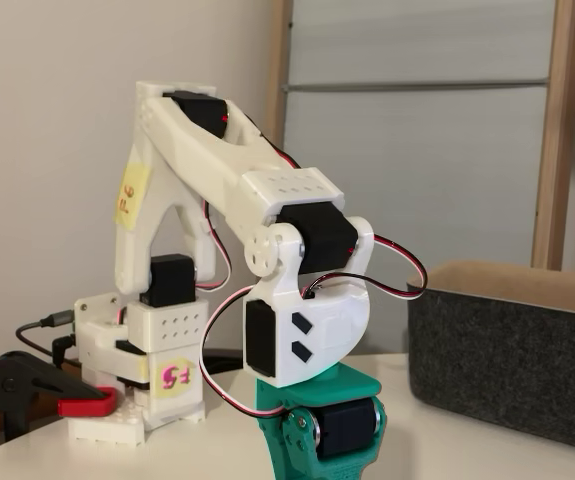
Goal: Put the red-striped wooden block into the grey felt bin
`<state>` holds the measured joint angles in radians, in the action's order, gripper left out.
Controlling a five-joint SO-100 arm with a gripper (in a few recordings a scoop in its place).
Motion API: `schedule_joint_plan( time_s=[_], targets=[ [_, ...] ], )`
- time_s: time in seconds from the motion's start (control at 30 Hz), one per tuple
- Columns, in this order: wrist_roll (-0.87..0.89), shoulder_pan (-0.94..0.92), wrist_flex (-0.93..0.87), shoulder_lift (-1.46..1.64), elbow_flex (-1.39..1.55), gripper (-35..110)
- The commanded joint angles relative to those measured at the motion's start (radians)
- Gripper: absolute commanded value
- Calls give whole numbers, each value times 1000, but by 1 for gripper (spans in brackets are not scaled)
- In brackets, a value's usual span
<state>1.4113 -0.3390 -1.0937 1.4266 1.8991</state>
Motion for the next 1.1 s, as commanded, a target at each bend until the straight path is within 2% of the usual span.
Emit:
schedule_joint_plan(
  time_s=[0.0, 0.6, 1.07],
  targets=[
    [12, -28, 8, 95, 5, 1],
    [-12, -32, 12, 362, 2, 2],
    [-78, 48, 132, 572, 0, 2]
  ],
)
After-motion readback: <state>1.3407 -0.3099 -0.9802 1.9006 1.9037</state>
